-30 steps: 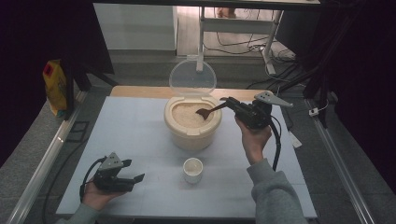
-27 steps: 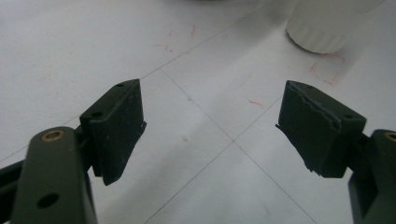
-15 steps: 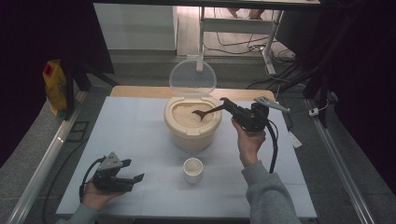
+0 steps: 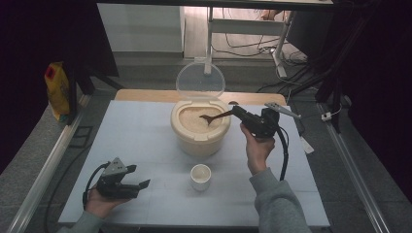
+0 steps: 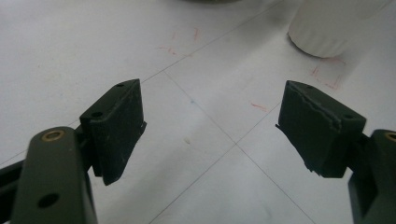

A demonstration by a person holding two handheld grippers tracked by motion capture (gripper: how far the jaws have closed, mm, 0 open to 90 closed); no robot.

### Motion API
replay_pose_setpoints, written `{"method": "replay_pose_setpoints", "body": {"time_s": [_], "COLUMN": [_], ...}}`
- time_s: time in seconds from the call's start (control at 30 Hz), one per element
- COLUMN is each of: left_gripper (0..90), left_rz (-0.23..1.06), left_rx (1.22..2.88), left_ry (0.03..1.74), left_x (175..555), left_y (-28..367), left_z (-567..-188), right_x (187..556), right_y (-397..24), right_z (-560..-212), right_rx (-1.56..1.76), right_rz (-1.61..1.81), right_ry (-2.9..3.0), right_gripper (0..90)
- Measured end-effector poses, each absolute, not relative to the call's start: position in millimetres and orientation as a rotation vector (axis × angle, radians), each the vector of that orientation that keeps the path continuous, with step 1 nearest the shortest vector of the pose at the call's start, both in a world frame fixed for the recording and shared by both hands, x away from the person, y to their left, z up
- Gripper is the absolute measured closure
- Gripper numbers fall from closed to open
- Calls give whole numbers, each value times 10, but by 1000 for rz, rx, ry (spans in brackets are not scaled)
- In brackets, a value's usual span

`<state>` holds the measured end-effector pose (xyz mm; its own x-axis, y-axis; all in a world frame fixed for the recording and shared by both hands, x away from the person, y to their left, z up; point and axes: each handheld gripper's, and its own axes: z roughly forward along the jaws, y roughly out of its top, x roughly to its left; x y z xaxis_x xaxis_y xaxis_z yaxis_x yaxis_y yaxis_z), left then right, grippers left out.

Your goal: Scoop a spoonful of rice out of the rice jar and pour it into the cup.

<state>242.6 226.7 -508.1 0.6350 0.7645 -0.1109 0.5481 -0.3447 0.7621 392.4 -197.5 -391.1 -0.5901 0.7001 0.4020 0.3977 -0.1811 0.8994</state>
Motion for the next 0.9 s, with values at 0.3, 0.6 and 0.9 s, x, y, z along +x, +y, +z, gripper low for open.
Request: {"method": "replay_pose_setpoints", "body": {"time_s": [0.3, 0.6, 0.9], "left_gripper": [223, 223, 223], "left_rz": [347, 342, 342], "left_rx": [2045, 2051, 2045], "left_ry": [1022, 1023, 1025], "left_x": [2430, 2441, 2437], "left_y": [2280, 2269, 2285], "left_z": [-5072, -5082, -5080], "right_x": [3923, 3932, 3936], "right_y": [-1875, -1904, -1935], "right_z": [-3962, -3991, -4023], "right_rx": [1268, 1352, 1440], "right_rz": [1853, 1880, 1906], "right_ry": [1876, 1853, 1828], "right_gripper": [833, 833, 832]}}
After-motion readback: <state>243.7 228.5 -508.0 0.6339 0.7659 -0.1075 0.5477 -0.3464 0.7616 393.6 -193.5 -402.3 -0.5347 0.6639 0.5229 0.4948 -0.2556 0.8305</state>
